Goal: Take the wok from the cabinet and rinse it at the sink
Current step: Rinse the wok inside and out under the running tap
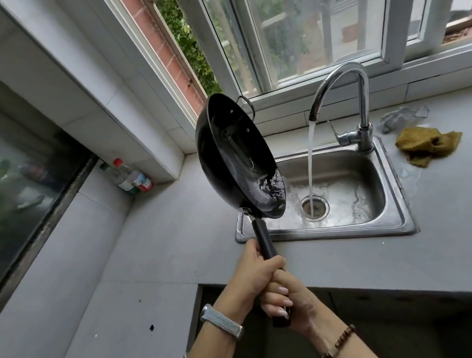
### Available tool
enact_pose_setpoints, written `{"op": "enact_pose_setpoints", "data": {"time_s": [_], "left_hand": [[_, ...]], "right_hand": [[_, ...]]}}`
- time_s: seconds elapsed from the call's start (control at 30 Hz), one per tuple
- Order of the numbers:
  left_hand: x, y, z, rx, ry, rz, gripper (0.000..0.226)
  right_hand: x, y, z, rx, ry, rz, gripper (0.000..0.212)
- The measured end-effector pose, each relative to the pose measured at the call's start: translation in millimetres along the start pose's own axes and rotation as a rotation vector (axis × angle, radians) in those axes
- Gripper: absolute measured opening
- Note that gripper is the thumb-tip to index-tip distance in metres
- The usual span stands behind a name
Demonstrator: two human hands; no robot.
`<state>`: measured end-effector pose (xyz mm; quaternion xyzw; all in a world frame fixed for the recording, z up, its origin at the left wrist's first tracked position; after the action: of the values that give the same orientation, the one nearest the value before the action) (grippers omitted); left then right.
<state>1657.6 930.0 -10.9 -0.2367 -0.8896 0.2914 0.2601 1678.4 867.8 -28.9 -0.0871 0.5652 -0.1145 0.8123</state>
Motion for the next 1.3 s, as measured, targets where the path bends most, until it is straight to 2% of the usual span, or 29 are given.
{"op": "enact_pose_setpoints", "data": {"time_s": [0.17,0.27,0.4,1.0,1.3], "left_hand": [[4,-12,-8,0.000,0.045,-0.026,0.028],[6,-16,-11,0.001,0.086,-0.063,0.026],[9,-20,-14,0.015,0.131,-0.104,0.026],[12,-32,-19,0.025,0.167,-0.152,0.026],[23,-43,-27,0.023,0.215,-0.218,0.024]], "right_hand": [[-14,-3,-4,-0.007,0.096,0.077,0.032],[-20,-7,-4,-0.006,0.190,0.143,0.045],[-27,-11,-3,0.003,0.195,0.183,0.051],[-32,-17,-4,-0.029,0.230,0.262,0.043],[-43,-16,-11,-0.057,0.349,0.222,0.050]]}}
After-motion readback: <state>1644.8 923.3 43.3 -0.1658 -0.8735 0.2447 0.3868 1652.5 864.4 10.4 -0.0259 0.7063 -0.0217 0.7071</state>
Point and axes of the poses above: each hand's wrist, its own y-axis towards the middle knuckle, its own x-axis out of the back of the hand, z = x × y, the point moved 7 cm from there along y, towards the middle knuckle, and after that the axes turned 15 degrees about x, right-handed, at the moved point
